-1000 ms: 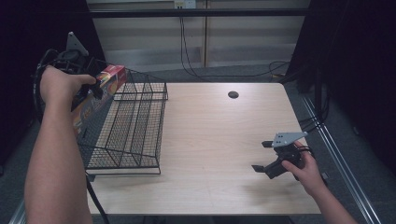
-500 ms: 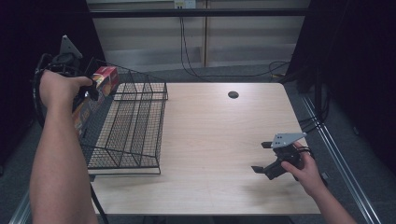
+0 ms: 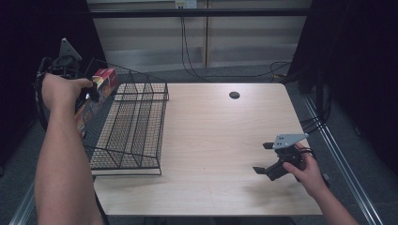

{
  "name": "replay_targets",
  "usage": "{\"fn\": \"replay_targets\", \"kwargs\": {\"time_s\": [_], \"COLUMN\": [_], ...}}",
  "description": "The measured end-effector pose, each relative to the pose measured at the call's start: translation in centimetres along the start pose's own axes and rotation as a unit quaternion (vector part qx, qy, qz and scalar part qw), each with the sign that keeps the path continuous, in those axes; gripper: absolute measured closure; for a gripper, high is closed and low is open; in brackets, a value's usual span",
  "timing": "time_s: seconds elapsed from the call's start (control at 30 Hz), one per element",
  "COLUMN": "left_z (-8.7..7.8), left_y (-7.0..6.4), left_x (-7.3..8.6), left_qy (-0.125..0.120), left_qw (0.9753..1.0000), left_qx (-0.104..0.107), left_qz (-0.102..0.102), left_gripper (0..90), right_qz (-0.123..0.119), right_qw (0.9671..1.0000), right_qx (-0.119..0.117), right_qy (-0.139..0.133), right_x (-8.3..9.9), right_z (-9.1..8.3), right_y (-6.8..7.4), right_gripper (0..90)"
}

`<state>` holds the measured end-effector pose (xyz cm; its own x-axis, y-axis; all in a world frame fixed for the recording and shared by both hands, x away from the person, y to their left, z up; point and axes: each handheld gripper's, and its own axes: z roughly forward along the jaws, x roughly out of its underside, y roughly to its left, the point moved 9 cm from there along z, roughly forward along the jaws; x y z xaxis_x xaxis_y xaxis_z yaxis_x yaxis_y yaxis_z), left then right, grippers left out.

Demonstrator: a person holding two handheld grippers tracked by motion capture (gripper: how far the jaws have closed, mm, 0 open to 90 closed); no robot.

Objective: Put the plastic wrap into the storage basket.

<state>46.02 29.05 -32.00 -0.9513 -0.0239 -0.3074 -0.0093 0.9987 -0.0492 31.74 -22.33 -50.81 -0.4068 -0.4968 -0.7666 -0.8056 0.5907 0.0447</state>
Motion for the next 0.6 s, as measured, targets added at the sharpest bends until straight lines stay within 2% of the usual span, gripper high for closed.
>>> {"fn": "replay_targets", "kwargs": {"time_s": [0.07, 0.1, 0.17, 0.27, 0.33, 0.6], "left_z": [0.15, 0.24, 0.38, 0.42, 0.58, 1.00], "left_y": [0.09, 0.00, 0.16, 0.38, 0.38, 0.92], "left_x": [0.08, 0.07, 0.05, 0.11, 0.10, 0.24], "left_qy": [0.000, -0.003, -0.003, -0.002, -0.005, -0.004], "left_qw": [0.9999, 0.9999, 0.9999, 0.9999, 0.9997, 0.9997], "left_qx": [0.010, 0.010, 0.002, 0.004, 0.008, -0.002], "left_qz": [-0.004, -0.013, -0.014, -0.012, -0.022, -0.025], "left_gripper": [44.0, 44.0, 44.0, 43.9, 43.9, 43.8], "right_qz": [0.000, -0.001, -0.001, -0.002, -0.002, -0.005], "right_qw": [1.0000, 1.0000, 1.0000, 1.0000, 1.0000, 1.0000], "right_qx": [-0.001, -0.001, 0.000, 0.000, 0.000, -0.002], "right_qy": [-0.001, -0.001, -0.001, 0.000, -0.001, -0.001], "right_x": [-0.02, -0.02, -0.02, 0.00, -0.02, -0.04], "right_z": [0.00, 0.00, -0.01, -0.02, -0.01, -0.02], "right_y": [-0.01, -0.01, 0.01, 0.00, 0.01, 0.10], "right_gripper": [0.0, 0.0, 0.0, 0.0, 0.0, 0.0]}}
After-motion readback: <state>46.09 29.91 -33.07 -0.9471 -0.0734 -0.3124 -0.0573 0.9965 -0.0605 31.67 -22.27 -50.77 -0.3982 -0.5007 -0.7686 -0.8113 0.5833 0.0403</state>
